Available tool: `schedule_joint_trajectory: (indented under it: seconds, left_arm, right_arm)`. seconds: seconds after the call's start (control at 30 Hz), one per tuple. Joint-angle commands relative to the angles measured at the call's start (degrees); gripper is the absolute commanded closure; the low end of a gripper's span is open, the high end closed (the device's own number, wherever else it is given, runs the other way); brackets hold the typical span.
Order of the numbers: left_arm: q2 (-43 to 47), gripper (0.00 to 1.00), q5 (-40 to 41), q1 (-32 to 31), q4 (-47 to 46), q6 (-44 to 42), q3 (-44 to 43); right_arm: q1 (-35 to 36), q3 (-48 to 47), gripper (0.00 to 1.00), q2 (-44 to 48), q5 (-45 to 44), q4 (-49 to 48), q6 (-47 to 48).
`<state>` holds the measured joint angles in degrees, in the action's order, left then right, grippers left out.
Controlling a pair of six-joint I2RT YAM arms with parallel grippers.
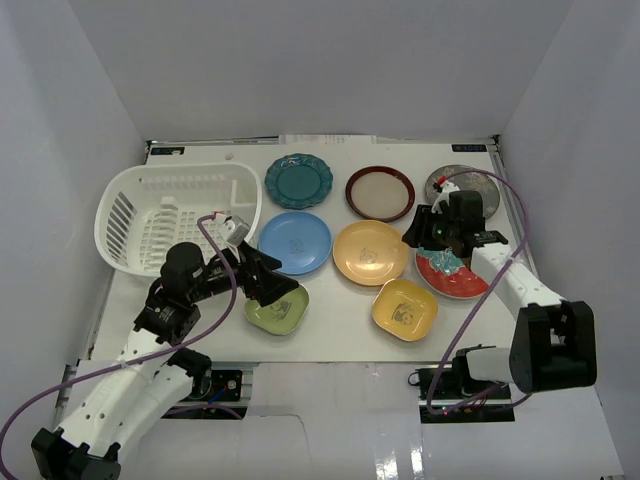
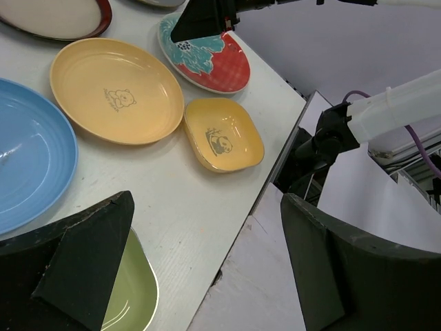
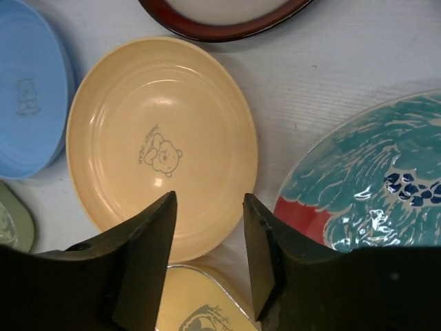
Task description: Place the plates into the plastic bin on the countertop
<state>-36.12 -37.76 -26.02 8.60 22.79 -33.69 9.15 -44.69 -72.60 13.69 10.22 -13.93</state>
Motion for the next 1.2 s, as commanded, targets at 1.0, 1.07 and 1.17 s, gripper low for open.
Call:
schedule_joint_trajectory:
  seconds: [1.0,1.07,1.17]
  left_arm:
    - [-13.9,0.35,4.1,-0.2,-0.3,5.0,-7.0]
    - [-16.5,0.36,4.7,-0.6,-0.3,6.0,-8.1]
    - [-21.1,0.36,8.2,-2.5,-0.6,7.5,-10.2]
  right_arm:
    - [3.2,-5.3,0.92,-1.7,-2.8,-2.5,2.0]
    - [3.8,-4.0,0.92,2.0,-1.6,-2.6,1.5]
    - [5.0,-2.0,0.92,6.4,1.3,-2.6,0.9]
